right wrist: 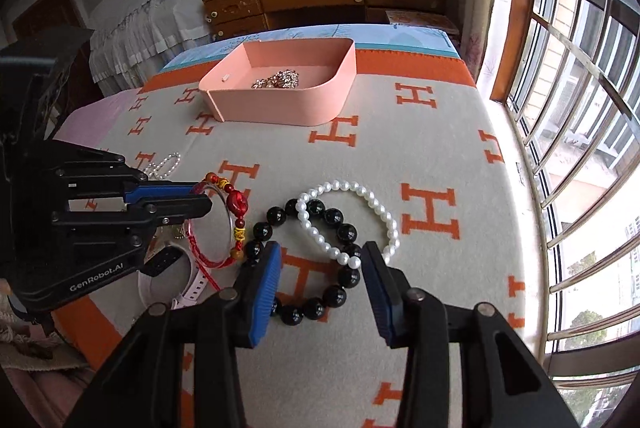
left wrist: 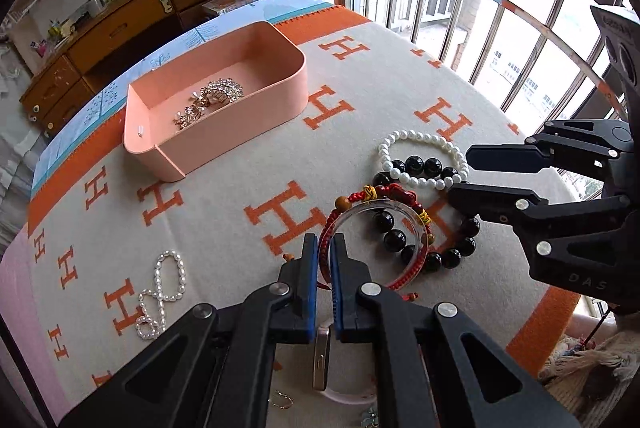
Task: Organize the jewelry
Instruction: 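Carry both bracelets into the pink box and open both tools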
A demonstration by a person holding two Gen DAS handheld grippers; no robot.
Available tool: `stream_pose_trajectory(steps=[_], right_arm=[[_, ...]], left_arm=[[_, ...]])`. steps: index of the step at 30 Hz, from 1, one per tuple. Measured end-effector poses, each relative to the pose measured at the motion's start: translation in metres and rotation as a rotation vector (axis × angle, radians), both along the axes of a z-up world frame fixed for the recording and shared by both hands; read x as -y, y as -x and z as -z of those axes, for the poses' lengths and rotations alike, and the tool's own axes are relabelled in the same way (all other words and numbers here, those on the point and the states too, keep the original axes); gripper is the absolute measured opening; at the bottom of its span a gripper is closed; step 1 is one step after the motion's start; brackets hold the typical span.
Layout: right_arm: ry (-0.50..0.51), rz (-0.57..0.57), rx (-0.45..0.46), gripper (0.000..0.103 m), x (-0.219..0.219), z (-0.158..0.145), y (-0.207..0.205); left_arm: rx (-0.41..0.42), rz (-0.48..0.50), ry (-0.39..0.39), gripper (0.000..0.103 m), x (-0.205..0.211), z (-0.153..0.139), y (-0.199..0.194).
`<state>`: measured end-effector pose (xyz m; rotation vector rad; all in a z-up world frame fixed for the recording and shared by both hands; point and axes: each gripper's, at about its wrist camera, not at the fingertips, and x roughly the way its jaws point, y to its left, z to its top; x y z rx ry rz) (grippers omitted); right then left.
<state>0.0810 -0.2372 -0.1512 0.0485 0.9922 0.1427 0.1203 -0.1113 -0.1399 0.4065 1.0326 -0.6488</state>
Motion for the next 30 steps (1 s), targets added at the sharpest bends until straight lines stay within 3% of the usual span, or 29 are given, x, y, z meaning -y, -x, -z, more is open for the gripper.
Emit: stream_pose_trajectory(steps=[2, 10, 14, 18, 22, 30], right_arm=[[0.030, -0.044, -0.021, 0.022, -0.006, 0.005, -0.011], [0.099, -0.143, -0.100, 0.021, -0.023, 0.023, -0.036], [0.140, -0.169, -0.129, 0.008, -0.031, 0.032, -0.042], [0.131, -0.168, -0.141, 0.007, -0.033, 0.025, -0.043], [0.122, -0.149, -0.068, 0.007, -0.033, -0.008, -0.037], [0.063, -0.073, 0.135, 0.007, -0.021, -0.114, -0.049]], left_arm=[[-0.010, -0.026, 0.019, 0.004, -0.010, -0.002, -0.002], [-0.022, -0.116, 0.055, 0.004, -0.044, -0.005, -0.011], [-0.023, -0.143, 0.065, 0.004, -0.053, -0.007, -0.013], [-0.013, -0.162, 0.075, 0.004, -0.060, -0.016, -0.016], [0.036, -0.190, 0.077, 0.004, -0.070, -0.038, -0.021], [0.154, -0.247, 0.113, 0.004, -0.082, -0.108, -0.050]])
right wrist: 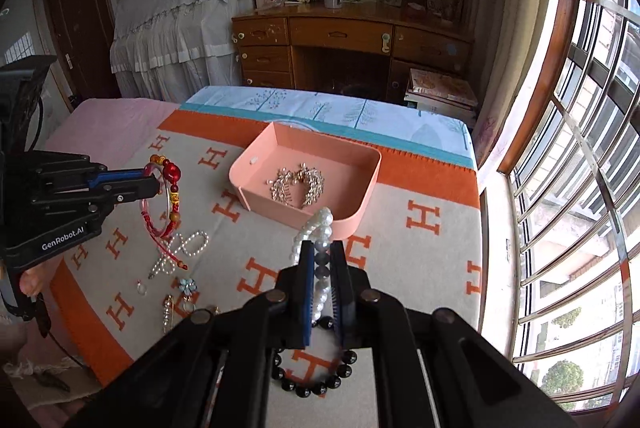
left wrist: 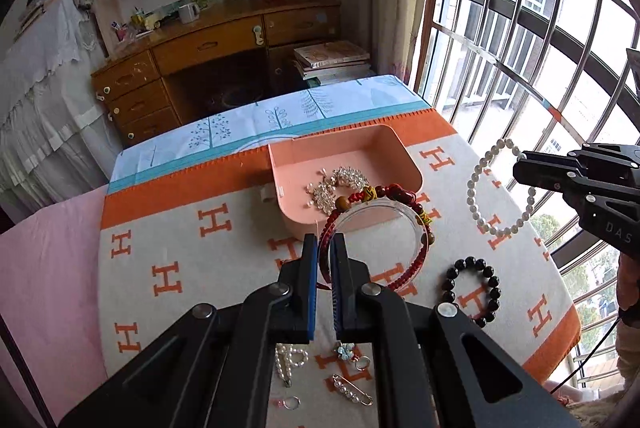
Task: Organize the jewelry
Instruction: 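Carry both bracelets into the pink box and open both tools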
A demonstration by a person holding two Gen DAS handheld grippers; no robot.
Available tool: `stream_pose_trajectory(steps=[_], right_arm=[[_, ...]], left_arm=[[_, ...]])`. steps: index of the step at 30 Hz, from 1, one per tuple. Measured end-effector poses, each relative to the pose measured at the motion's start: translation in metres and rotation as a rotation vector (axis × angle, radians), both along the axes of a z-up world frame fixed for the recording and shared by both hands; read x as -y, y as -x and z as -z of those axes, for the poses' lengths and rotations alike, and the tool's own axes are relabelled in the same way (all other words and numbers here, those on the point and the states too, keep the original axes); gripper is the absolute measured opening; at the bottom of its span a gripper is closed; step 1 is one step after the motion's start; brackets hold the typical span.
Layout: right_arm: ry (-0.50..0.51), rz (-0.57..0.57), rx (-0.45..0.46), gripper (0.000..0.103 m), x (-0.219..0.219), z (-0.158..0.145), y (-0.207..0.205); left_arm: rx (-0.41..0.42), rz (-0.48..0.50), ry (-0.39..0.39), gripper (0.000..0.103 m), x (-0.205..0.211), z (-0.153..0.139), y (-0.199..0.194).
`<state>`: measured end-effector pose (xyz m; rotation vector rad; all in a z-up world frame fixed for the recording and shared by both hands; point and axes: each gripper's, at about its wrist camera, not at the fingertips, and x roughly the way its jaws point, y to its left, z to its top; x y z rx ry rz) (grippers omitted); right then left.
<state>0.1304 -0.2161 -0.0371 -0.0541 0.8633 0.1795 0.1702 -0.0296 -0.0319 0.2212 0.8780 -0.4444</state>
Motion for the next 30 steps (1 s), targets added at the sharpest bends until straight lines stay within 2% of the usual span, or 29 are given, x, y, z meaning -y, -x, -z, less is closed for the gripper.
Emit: stream_pose_trajectory(steps=[5, 9, 16, 24, 29, 30], right_arm=[[-0.049, 0.026, 0.073, 0.007, -0.001, -0.045, -0.027], [-0.042, 0.053, 0.093, 0.007, -0.007, -0.050, -0.057], [-0.071, 0.097, 0.001, 0.008, -0.008, -0.005, -0.111], [-0.064, 0.161, -0.111, 0.008, 0.002, 0.050, -0.154], [-0.064, 0.163, -0.167, 0.008, 0.000, 0.075, -0.168], [-0.067, 0.161, -0.179, 0.008, -0.001, 0.079, -0.170]], left_arm=[[0.038, -0.032, 0.031, 0.004, 0.004, -0.029, -0.030], [0.035, -0.069, 0.043, 0.004, 0.010, -0.027, -0.063], [-0.049, -0.087, 0.022, 0.004, 0.031, 0.031, -0.114], [-0.128, -0.077, -0.032, 0.006, 0.057, 0.097, -0.146], [-0.191, -0.075, -0.039, 0.026, 0.062, 0.121, -0.154], [-0.211, -0.074, -0.031, 0.034, 0.060, 0.122, -0.154]])
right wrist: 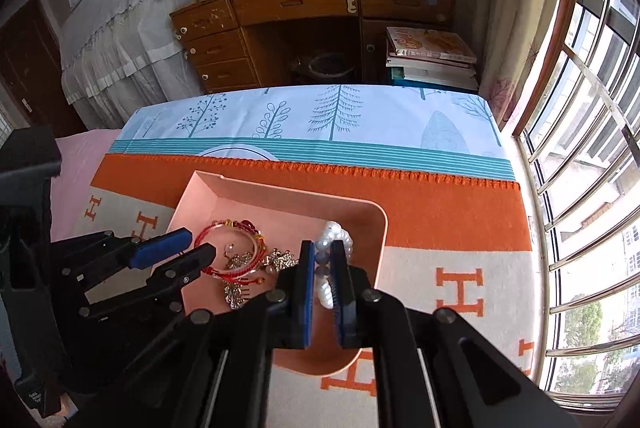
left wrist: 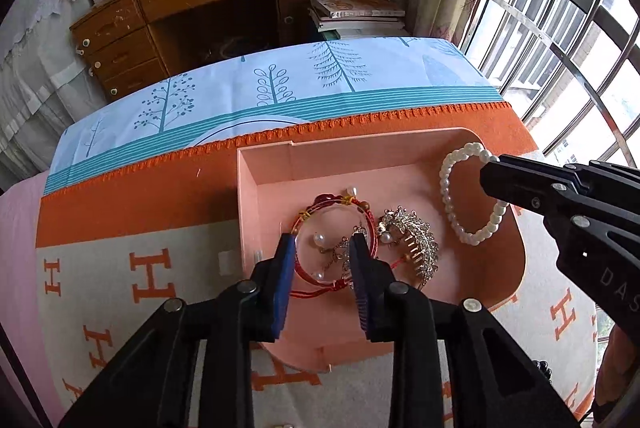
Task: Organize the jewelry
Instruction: 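Carry both bracelets into the pink box and open both tools, then grasp the black bead bracelet with the right tool while the left tool grasps the pink watch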
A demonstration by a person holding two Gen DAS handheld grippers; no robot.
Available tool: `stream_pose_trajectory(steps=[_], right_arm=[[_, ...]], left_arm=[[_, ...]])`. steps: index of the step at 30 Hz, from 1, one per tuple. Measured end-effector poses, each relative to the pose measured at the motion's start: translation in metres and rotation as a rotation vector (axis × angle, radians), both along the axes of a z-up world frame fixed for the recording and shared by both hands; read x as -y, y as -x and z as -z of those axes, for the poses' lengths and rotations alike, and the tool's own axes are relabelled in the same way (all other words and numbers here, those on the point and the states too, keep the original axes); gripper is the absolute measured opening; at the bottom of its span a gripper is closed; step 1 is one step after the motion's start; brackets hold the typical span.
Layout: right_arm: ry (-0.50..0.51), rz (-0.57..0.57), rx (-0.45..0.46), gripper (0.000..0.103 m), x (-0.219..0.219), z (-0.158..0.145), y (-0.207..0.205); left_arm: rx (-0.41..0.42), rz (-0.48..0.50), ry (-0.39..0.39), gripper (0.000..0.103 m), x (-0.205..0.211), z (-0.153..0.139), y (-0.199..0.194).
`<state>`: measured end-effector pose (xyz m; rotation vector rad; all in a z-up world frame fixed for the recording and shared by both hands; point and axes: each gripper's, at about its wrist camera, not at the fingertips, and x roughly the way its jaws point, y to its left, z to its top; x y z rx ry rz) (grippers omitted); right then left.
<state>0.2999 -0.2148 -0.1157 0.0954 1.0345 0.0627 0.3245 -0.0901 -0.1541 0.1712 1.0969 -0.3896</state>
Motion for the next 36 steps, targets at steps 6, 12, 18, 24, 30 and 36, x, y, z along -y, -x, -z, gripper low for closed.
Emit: stream_pose_trajectory(steps=[6, 12, 18, 24, 30, 36], right_arm=[[-0.023, -0.002, 0.001, 0.023, -0.004, 0.005, 0.003], [-0.052, 0.002, 0.035, 0.030, 0.000, -0.010, 0.022], [-0.076, 0.001, 0.074, 0.030, 0.003, -0.032, 0.060], [-0.091, 0.014, 0.132, 0.030, 0.010, -0.051, 0.111], [-0.106, 0.002, 0.137, 0.030, 0.012, -0.059, 0.161], [-0.070, 0.002, 0.125, 0.030, 0.007, -0.048, 0.202]], left_arm=[[0.051, 0.001, -0.041, 0.061, -0.005, -0.013, 0.013], [0.070, -0.007, -0.007, 0.064, -0.020, -0.031, 0.029], [0.073, 0.006, 0.025, 0.064, -0.034, -0.048, 0.063], [0.087, 0.037, 0.058, 0.070, -0.044, -0.067, 0.107], [0.116, 0.092, 0.068, 0.071, -0.044, -0.084, 0.160], [0.083, 0.169, 0.101, 0.073, -0.031, -0.078, 0.211]])
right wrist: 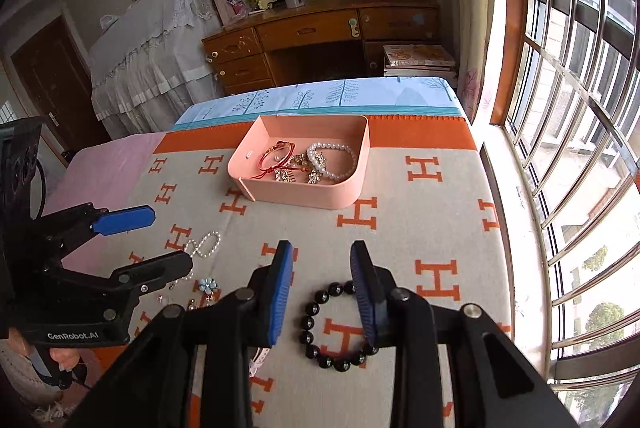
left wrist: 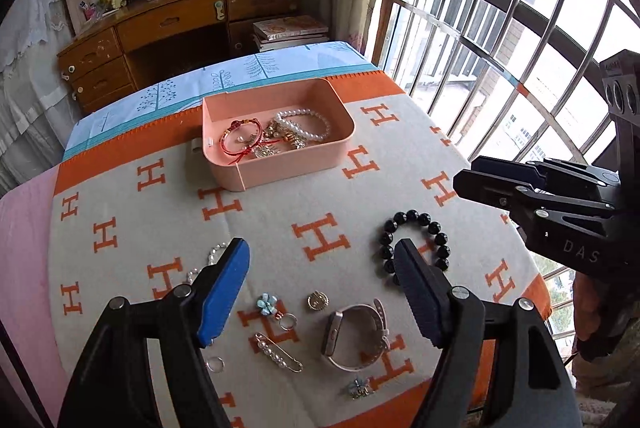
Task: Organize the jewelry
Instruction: 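Grasp the black bead bracelet with the right tool while the left tool grasps the pink watch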
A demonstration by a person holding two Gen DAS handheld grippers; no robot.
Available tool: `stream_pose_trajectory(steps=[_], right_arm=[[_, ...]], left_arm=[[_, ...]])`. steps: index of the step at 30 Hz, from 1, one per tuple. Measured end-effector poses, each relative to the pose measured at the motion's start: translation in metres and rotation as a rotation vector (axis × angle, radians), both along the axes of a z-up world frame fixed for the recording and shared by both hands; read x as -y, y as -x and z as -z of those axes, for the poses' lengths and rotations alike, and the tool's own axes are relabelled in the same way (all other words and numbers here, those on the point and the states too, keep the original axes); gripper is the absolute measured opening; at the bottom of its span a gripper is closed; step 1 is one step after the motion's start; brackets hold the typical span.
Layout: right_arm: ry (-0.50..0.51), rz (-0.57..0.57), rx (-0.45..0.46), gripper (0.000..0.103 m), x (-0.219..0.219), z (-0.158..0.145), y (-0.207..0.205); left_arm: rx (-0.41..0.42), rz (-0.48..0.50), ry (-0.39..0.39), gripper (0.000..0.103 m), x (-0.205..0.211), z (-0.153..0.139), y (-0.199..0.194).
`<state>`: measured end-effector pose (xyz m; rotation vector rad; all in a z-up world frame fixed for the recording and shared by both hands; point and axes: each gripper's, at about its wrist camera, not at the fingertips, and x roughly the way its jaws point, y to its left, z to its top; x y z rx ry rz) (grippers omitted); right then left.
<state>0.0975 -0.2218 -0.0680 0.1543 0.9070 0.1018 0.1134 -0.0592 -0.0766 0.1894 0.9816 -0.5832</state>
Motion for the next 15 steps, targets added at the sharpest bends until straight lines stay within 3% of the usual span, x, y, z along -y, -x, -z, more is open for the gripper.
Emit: stream_pose_trajectory(steps=[10, 15], right_arm=[[-0.053, 0.072, 0.035, 0.030, 0.018, 0.018, 0.054], [-0.060, 0.120, 0.022, 0.030, 0.025, 0.040, 0.068]], left_arm=[[0.018, 0.081, -0.044, 0.073, 0.026, 0.034, 0.058], [0.006, 0.121, -0.066, 0.073, 0.036, 0.053, 0.071]])
